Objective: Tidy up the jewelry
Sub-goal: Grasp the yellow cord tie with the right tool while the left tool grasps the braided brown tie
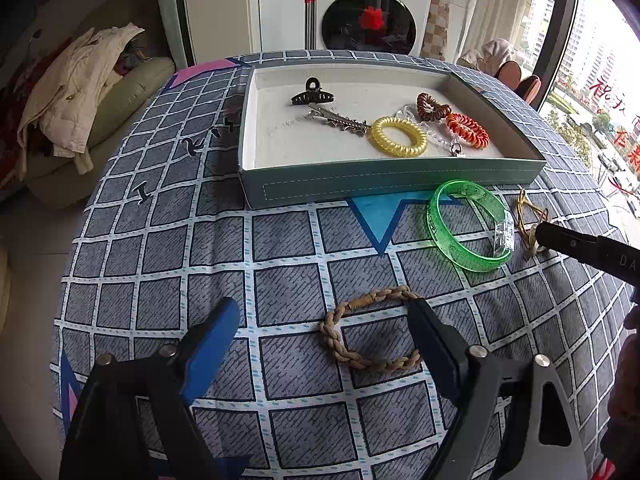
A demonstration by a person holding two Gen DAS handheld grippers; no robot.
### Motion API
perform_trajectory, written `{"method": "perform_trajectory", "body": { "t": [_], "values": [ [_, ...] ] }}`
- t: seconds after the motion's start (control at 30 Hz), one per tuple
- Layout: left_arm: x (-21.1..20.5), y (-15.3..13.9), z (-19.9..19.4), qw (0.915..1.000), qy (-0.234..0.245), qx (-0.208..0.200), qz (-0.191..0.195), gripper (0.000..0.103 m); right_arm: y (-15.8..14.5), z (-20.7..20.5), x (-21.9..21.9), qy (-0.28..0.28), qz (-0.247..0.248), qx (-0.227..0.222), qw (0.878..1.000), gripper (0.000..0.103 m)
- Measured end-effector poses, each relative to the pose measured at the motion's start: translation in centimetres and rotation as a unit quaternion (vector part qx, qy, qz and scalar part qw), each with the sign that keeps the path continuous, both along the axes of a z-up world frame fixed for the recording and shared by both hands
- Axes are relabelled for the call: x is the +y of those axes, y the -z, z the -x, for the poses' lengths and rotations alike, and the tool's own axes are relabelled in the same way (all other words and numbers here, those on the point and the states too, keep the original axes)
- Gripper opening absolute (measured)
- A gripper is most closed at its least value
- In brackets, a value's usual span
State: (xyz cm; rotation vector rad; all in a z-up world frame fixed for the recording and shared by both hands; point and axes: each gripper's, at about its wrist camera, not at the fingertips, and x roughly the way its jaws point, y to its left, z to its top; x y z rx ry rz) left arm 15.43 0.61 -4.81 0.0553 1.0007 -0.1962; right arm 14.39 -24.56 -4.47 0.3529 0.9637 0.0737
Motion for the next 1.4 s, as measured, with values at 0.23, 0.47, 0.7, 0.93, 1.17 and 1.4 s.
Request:
{"method": "perform_trajectory", "body": {
  "t": [0.23, 0.47, 0.7, 0.93, 1.17, 1.4],
  "values": [
    [-0.8, 0.2, 0.4, 0.9996, 0.023, -0.004, -0.014, 0.083, -0.5, 0.3, 0.2, -0.004, 0.016, -0.014, 1.000, 0.006],
    [-1.4, -0.1, 0.8, 0.9988, 0.046, -0.011, -0.012, 0.058, -1.0, 0.9, 0.2, -0.017, 0.020, -0.017, 1.000, 0.005],
    [-1.5, -0.2, 0.8, 0.9988, 0.046, -0.011, -0.012, 0.056, -0.8, -0.3, -1.2, -0.004, 0.050, 0.006, 0.999, 0.010],
    [-1.6, -0.2, 0.8, 0.9988, 0.046, -0.011, -0.012, 0.056, -0.1, -1.4, -1.3, -0.013, 0.063, 0.018, 0.998, 0.011],
    [-1.6, -0.2, 0.8, 0.9988, 0.046, -0.012, -0.012, 0.057, -0.5, -2.0, -1.8, 0.001, 0.059, 0.013, 0.998, 0.012],
    [-1.5, -0.2, 0.8, 0.9990, 0.044, -0.009, -0.009, 0.057, -0.6, -2.7, -0.9, -0.009, 0.061, 0.010, 0.998, 0.025]
  ]
}}
